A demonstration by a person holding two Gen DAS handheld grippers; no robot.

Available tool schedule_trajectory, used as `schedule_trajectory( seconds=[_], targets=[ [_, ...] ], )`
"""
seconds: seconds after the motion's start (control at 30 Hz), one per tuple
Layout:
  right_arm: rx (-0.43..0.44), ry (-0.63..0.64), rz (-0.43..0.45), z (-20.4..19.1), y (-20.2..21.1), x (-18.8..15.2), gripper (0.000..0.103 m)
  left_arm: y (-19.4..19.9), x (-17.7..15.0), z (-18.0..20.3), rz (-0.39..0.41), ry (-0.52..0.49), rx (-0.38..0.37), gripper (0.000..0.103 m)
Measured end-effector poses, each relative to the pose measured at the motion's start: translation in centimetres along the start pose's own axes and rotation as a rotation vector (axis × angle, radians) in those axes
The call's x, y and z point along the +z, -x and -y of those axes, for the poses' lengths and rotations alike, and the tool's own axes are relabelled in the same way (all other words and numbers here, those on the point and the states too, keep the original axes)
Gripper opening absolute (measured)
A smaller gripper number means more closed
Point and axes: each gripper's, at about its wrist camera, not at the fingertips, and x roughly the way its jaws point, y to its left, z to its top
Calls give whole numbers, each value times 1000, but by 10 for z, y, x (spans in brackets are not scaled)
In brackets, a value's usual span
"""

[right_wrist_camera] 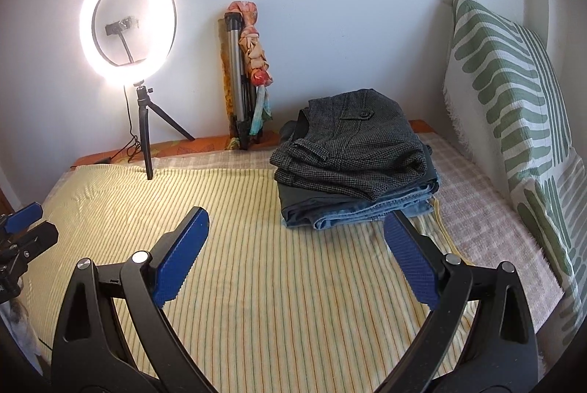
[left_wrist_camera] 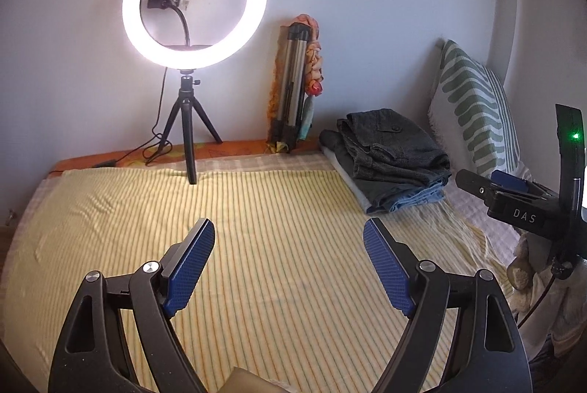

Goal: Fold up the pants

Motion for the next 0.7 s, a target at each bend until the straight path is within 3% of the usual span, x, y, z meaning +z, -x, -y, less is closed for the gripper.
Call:
schedule_trajectory(
  seconds=[0.13,0.33,0.7],
  targets=[
    [12,-5,-6,-1,-3,-2,98,1,-2,1,21,-16,36,99],
    [20,-3,-10,-3,-8,-3,98,3,-4,2,65,-39,49,100],
    [10,1,14,-4,-4,-3,98,-3,-10,9,7,-65,42,100]
  ],
)
